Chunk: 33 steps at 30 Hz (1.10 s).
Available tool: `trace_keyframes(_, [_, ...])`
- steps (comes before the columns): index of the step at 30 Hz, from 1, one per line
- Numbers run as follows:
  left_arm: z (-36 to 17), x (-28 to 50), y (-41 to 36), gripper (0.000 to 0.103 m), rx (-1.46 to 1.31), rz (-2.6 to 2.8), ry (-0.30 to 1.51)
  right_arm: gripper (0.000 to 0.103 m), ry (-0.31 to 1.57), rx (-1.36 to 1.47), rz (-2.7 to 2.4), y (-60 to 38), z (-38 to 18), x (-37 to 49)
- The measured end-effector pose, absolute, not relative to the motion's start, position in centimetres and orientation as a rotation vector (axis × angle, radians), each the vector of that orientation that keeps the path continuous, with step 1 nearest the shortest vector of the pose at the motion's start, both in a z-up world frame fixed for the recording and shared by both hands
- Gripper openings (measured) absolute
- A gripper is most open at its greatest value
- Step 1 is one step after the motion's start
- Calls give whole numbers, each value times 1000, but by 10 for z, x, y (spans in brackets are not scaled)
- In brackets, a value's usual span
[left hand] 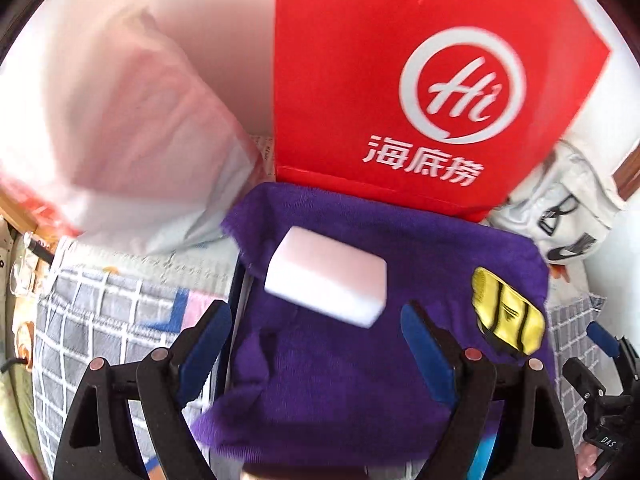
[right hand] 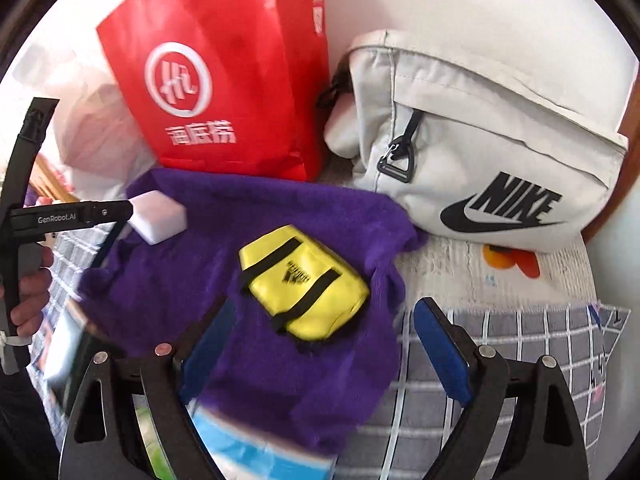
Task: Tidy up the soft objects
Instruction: 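Open the left tool on the purple towel while the right tool releases the pouch beside it, then move both tools back toward the tissues and black strap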
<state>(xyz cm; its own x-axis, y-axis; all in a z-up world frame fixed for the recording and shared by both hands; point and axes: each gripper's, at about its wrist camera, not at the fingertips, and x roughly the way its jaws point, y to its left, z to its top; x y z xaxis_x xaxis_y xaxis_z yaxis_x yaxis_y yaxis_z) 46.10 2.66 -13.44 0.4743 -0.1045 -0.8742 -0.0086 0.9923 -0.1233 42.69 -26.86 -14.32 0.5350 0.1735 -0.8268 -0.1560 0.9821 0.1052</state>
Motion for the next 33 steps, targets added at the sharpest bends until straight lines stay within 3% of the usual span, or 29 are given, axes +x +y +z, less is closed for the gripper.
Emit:
trace_keyframes(12, [-90, 343, 28, 86, -75, -90, 975, 90, 909, 60, 199, -250, -118, 328])
trace_keyframes(25, [-115, 240, 39, 86, -90, -111, 1009, 90, 860, 6, 317, -215, -122, 212])
trace_keyframes(33, [-139, 208, 49, 86, -111, -98, 1032, 72, 889, -41, 332, -212, -149, 167])
